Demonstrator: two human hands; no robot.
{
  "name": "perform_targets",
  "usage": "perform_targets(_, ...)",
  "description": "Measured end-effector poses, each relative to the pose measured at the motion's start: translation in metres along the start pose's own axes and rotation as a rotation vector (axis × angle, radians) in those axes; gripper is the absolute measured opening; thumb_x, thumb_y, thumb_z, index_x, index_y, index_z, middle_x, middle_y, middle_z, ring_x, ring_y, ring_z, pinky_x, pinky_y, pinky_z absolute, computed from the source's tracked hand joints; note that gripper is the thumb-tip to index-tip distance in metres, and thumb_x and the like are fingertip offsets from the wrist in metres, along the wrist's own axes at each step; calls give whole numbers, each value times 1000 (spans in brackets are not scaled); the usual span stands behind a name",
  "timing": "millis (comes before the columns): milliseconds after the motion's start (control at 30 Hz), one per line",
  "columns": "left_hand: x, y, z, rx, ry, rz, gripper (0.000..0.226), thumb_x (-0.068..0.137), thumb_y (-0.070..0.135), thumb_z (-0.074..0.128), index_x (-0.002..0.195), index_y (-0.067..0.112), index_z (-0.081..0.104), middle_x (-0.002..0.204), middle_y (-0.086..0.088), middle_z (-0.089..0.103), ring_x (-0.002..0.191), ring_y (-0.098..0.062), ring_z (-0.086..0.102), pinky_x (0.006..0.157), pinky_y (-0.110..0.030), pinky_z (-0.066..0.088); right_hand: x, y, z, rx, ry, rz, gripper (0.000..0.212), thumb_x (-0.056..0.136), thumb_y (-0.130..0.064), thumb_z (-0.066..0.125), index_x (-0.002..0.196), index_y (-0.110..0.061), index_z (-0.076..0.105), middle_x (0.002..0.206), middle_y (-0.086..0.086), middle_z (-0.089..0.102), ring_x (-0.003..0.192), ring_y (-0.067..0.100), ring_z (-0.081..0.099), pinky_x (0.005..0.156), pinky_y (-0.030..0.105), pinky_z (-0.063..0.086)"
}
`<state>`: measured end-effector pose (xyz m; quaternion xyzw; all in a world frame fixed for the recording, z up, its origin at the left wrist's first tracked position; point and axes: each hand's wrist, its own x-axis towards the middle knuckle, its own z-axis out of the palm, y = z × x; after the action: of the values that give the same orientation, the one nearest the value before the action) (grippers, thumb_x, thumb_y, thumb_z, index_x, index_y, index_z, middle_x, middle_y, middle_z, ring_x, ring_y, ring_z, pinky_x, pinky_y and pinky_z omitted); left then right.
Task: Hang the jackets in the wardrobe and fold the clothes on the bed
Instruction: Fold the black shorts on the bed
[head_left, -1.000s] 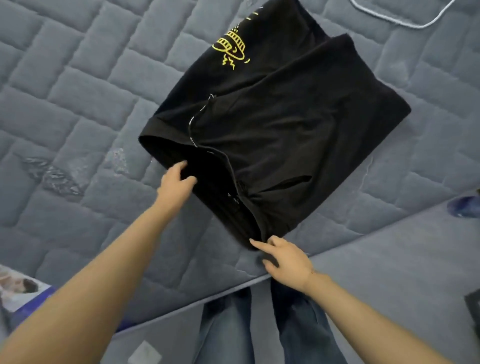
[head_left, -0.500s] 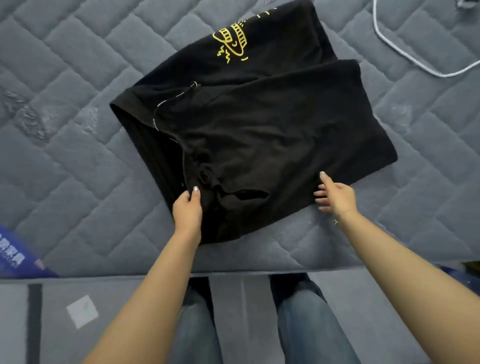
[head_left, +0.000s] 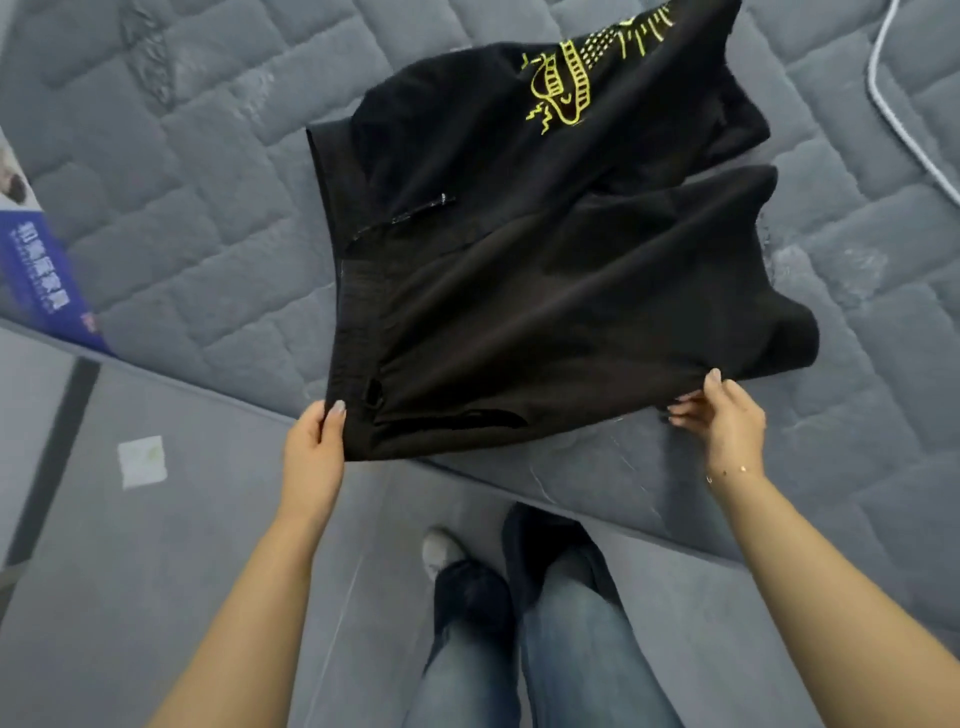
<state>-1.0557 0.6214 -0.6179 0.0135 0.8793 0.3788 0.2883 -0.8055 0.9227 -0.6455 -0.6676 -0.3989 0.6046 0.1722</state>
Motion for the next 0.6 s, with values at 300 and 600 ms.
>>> perform_targets(300, -29, -39, 44, -190, 76, -492, 31, 99, 44, 50, 97, 13, 50, 112, -8, 45, 101, -27, 47, 91, -41, 41, -8, 59, -63, 111, -28, 245, 25, 101, -28, 43, 101, -6, 56, 92, 13, 62, 86, 26, 65, 78, 34, 56)
perform_targets(600, -34, -35, 73, -797, 279, -603, 23, 98, 31, 57, 111, 13, 51, 121, -7, 61, 108, -19, 61, 97, -30, 50, 47, 7, -48, 227, 329, 72, 37, 95, -39, 60, 117, -10, 56, 113, -1, 62, 93, 9, 63, 74, 18, 55)
